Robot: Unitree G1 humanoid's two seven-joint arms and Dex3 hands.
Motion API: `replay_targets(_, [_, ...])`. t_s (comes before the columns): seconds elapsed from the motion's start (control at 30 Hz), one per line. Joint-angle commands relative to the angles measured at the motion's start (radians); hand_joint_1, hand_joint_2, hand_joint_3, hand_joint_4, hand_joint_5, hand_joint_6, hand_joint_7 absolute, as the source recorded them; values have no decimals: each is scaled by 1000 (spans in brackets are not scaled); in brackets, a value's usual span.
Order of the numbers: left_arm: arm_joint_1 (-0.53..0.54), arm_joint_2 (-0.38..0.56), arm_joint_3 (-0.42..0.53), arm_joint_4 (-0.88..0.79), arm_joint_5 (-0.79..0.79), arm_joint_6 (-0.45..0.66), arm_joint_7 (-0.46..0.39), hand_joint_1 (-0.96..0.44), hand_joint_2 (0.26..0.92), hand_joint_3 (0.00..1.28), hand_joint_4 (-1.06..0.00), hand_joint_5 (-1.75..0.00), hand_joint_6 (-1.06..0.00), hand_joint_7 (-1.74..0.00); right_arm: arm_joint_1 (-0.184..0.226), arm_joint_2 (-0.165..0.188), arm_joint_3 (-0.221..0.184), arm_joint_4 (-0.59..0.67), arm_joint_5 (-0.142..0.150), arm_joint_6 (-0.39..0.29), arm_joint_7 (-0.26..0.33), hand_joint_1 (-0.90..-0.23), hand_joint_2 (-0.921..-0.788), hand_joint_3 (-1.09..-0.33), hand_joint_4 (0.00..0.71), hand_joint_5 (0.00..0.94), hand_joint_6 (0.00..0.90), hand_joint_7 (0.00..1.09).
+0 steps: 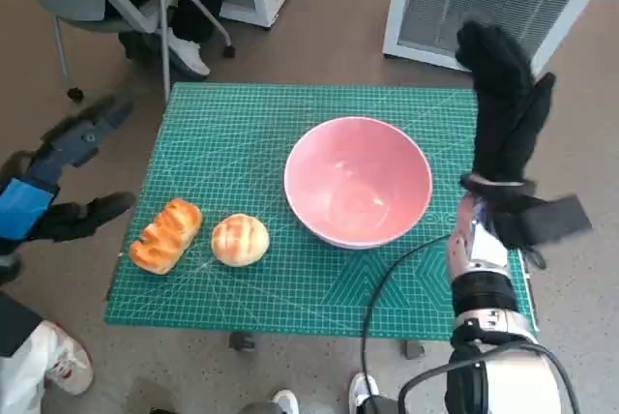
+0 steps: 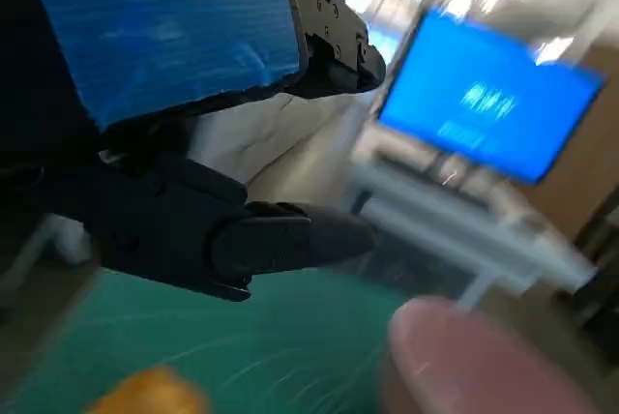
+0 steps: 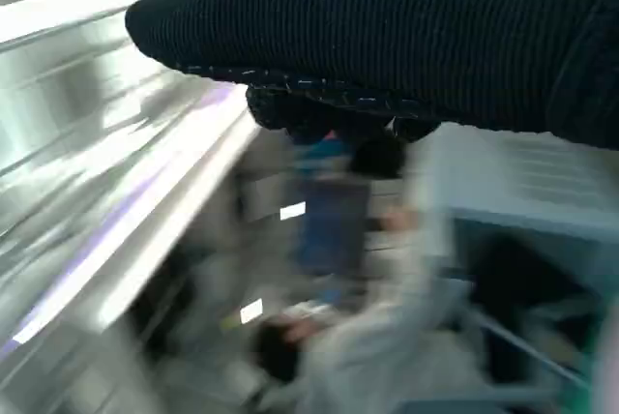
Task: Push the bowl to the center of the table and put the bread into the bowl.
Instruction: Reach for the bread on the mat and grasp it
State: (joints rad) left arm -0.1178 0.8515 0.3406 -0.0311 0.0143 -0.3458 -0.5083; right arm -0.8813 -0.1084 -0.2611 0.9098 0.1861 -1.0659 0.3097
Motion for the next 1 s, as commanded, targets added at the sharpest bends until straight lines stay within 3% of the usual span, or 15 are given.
replay_targets(0.03, [63,36,10,-73,62,70,-15,-602,921,195,-234,-1,-348,-11,74,-10,44,-139,58,6,63,-534,-921,-896,236,54,-1,800])
replay_targets(0.1, [85,38,10,-100,95,97,-9,-594,921,175,-229,0,-349,-10,93,-17,58,-194,68,11,77,-554,-921,-879,105,312,-1,818])
replay_targets(0.13, [95,37,9,-113,110,110,-6,-588,921,167,-226,0,-350,-10,101,-20,64,-216,70,14,80,-562,-921,-873,67,390,-1,826])
replay_targets(0.27, [142,15,-1,-193,201,202,18,-575,921,153,-222,0,-341,-5,132,-31,79,-295,53,22,73,-584,-921,-857,13,509,-1,834])
replay_targets(0.43, [196,-70,-49,-334,359,405,76,-603,921,156,-215,0,-318,-1,162,-37,89,-356,50,52,62,-591,-921,-853,2,536,-1,833])
replay_targets(0.67, [216,-211,-200,-461,642,644,155,-704,921,293,-223,-4,-294,0,180,-37,97,-373,57,80,60,-579,-921,-849,-1,527,-1,834])
replay_targets(1.0, [153,-341,-328,-444,820,769,209,-746,921,353,-246,-11,-276,-5,197,-38,107,-392,85,112,75,-580,-921,-816,-1,509,-1,827])
